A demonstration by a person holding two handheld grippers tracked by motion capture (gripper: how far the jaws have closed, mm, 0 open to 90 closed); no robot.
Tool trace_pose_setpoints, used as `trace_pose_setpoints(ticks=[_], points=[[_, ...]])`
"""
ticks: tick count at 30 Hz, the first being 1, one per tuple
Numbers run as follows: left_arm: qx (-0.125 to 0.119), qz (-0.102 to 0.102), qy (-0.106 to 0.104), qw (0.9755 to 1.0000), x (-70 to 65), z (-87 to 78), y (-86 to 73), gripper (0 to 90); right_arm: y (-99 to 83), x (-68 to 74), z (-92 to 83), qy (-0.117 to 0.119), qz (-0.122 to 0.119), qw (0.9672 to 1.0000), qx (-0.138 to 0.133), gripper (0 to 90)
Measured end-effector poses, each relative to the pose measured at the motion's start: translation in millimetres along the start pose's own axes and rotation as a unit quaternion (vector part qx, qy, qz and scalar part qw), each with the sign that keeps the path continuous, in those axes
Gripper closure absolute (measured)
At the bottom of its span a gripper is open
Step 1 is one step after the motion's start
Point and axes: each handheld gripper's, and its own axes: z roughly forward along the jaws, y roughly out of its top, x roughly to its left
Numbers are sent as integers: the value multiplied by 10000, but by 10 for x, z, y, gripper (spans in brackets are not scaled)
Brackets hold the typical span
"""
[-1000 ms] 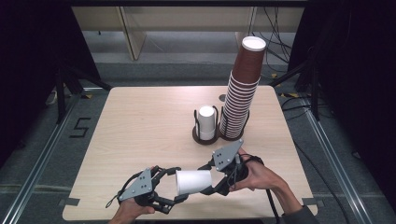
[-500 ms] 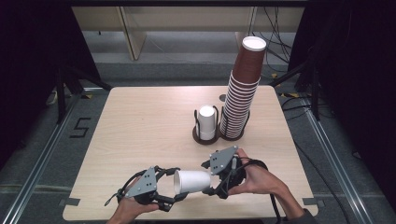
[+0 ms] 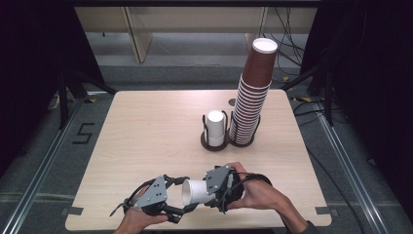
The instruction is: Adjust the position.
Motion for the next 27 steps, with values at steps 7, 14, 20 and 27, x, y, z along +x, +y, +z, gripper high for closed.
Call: trace_pose_setpoints(ticks=[7, 14, 20, 27], points=[[-692, -501, -17, 9963, 29, -20, -17, 137, -106, -99, -85, 387, 336, 9949, -871, 338], [-915, -888, -59, 9918, 49, -2, -52, 144, -189, -162, -168, 528, 689, 9840, -1555, 337], [-1019, -854, -7, 9911, 20, 4, -21, 145, -158, -146, -115, 599, 715, 9827, -1602, 334], [-1156, -827, 23, 9898, 7, -19, 8, 148, -148, -124, 13, 720, 782, 9813, -1608, 331]])
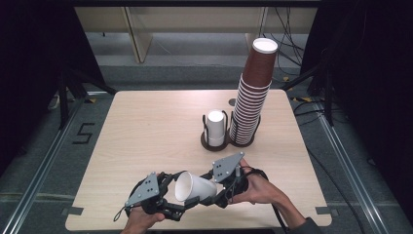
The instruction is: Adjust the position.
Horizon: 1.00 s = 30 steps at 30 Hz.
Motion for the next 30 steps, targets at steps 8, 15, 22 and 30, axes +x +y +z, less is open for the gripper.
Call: trace_pose_setpoints(ticks=[8, 15, 22, 30], points=[[-67, -14, 13, 10000, 7, -13, 4, 210, -33, -10, 66, 107, 99, 9999, -83, 331], [76, 0, 116, 9999, 6, 1, 4, 231, -91, -49, 106, 84, 319, 9994, -75, 269], [315, 159, 717, 9968, 100, -54, 32, 229, -201, -107, -68, -490, 745, 9960, 71, 161], [1010, 243, 1806, 9780, 249, -163, 53, 228, -433, -64, -353, -1213, 975, 9875, 248, 191]])
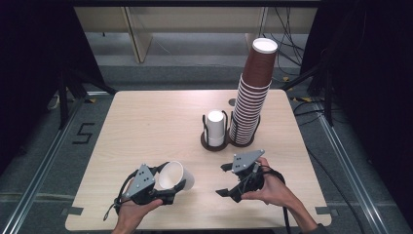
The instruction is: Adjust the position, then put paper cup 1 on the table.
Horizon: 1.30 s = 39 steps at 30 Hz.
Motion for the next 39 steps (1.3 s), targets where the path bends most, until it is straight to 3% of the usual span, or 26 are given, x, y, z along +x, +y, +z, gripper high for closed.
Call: trace_pose_setpoints(ticks=[2, 10, 17, 27, 39], points=[[69, 13, 89, 9999, 20, 2, -2, 227, -64, -13, -49, -139, 113, 9998, 42, 196], [457, -96, 578, 9972, 143, -24, 25, 226, -219, -15, -163, -335, 323, 9988, 137, 199], [598, -197, 859, 9943, 236, -38, 34, 226, -350, -13, -251, -423, 454, 9980, 154, 204], [818, -284, 965, 9916, 371, -26, 56, 226, -457, 8, -341, -539, 558, 9968, 184, 205], [999, -281, 1059, 9890, 641, 139, 260, 225, -540, 7, -405, -590, 716, 9955, 204, 207]])
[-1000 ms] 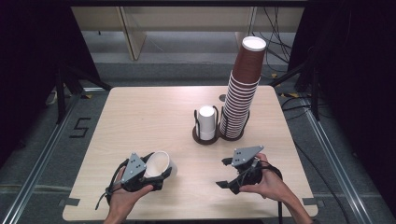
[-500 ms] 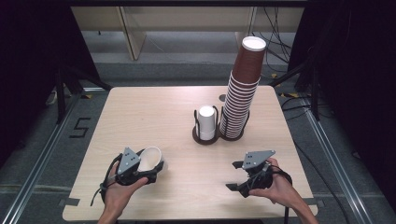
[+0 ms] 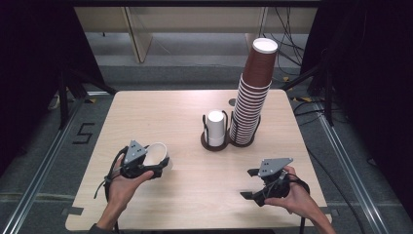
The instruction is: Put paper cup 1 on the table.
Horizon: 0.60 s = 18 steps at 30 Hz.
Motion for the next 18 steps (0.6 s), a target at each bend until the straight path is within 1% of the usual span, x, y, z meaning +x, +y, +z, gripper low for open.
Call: trace_pose_setpoints(ticks=[1, 2, 3, 4, 5, 6, 7, 8, 9, 10, 11, 12, 13, 14, 16, 17, 18], points=[[53, -3, 14, 10000, 26, 19, 21, 225, -5, -7, 2, 4, -62, 10000, 13, 207], [80, -6, 48, 10000, 55, 42, 45, 225, -11, -11, 4, 11, -72, 10000, 34, 207], [83, -10, 77, 9999, 88, 72, 73, 225, -22, -4, 3, 20, 15, 10000, 48, 209], [162, -3, 74, 9998, 125, 101, 108, 225, -22, -4, 3, 20, 15, 10000, 48, 209], [206, -24, 72, 9998, 164, 137, 140, 224, -25, -22, 7, -29, -111, 9999, 30, 209], [241, -14, 132, 9996, 201, 174, 169, 224, -25, -22, 7, -29, -111, 9999, 30, 209], [341, 46, 249, 9991, 267, 251, 224, 223, -32, -12, 5, 8, 18, 10000, 70, 210], [341, 46, 249, 9991, 267, 251, 224, 223, -32, -12, 5, 8, 18, 10000, 70, 210], [374, 64, 277, 9989, 300, 287, 247, 222, -36, -24, 11, -17, -85, 9999, 54, 210], [424, 99, 348, 9984, 327, 320, 271, 222, -36, -24, 11, -17, -85, 9999, 54, 210], [539, 186, 438, 9974, 359, 352, 294, 221, -39, -29, 13, -10, -101, 9999, 48, 210], [625, 245, 513, 9964, 392, 387, 311, 221, -43, -28, 18, 16, -64, 10000, 63, 209], [786, 300, 619, 9945, 459, 460, 335, 221, -51, -35, 27, 27, -62, 9999, 86, 210], [786, 300, 619, 9945, 459, 460, 335, 221, -51, -35, 27, 27, -62, 9999, 86, 210], [837, 261, 691, 9937, 523, 537, 339, 221, -55, -36, 33, 22, -72, 9999, 108, 210], [867, 280, 735, 9931, 550, 575, 337, 221, -53, -37, 30, -2, -107, 9999, 99, 210], [923, 260, 748, 9926, 574, 612, 336, 221, -56, -27, 36, 35, -46, 9999, 90, 210]])
